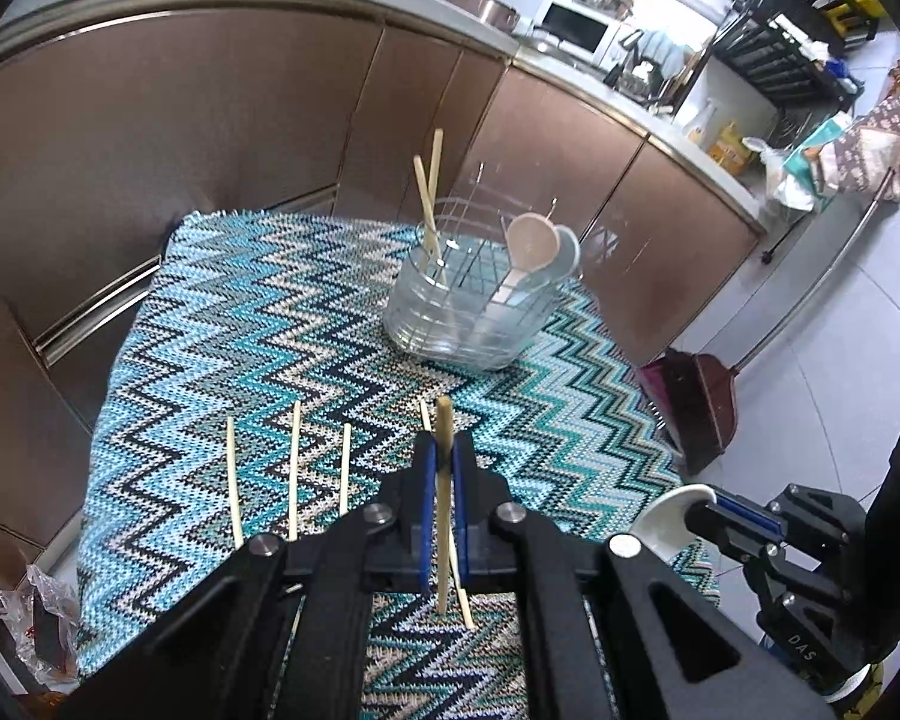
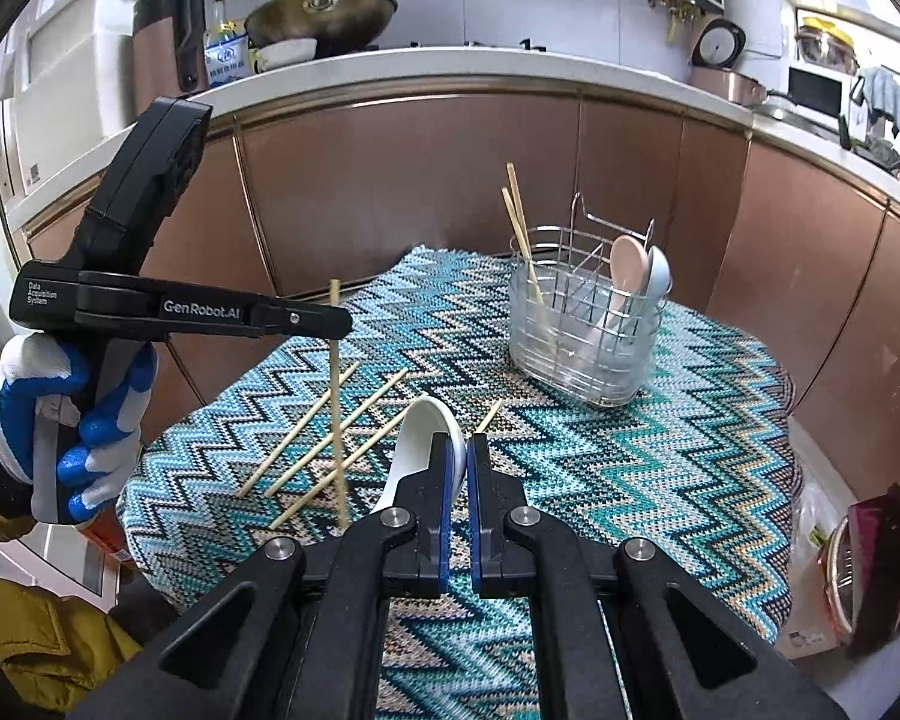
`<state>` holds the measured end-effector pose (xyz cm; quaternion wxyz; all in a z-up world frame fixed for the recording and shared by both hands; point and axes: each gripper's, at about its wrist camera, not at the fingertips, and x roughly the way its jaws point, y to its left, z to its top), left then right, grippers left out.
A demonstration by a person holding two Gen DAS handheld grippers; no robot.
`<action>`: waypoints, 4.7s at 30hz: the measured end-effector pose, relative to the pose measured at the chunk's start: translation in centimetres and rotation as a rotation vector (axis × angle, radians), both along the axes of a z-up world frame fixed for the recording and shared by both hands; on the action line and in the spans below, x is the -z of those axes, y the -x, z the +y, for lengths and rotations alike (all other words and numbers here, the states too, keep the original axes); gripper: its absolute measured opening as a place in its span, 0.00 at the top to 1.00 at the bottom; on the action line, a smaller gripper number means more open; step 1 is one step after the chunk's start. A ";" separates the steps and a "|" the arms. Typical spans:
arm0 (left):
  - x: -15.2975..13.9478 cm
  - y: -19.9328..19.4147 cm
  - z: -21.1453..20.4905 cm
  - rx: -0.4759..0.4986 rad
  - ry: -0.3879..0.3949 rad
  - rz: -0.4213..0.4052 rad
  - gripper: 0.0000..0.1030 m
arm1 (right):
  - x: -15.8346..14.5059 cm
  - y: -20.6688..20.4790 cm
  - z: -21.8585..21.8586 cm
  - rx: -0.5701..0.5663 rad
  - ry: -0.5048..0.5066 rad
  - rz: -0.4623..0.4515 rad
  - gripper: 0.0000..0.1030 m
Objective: Organize utensils
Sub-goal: 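Carry the chopstick and white spoon up over the utensil holder, then open both grippers to drop the chopstick and white spoon into the holder, then raise both open tools away from the utensil holder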
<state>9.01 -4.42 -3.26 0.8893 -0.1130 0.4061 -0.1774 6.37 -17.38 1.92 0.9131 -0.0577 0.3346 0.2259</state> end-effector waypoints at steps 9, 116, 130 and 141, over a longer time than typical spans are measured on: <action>-2.3 3.6 1.5 -0.009 0.031 -0.067 0.95 | -2.0 3.4 0.7 0.031 0.017 -0.055 0.96; -11.5 9.9 5.7 -0.291 -0.119 -0.554 0.54 | -9.3 7.3 -3.2 0.480 -0.111 -0.478 0.19; -13.5 15.5 7.1 -0.325 -0.108 -0.614 0.54 | -11.7 12.3 -3.4 0.478 -0.172 -0.578 0.19; -14.6 18.7 7.6 -0.333 -0.102 -0.672 0.54 | -12.9 14.9 -3.2 0.505 -0.174 -0.648 0.17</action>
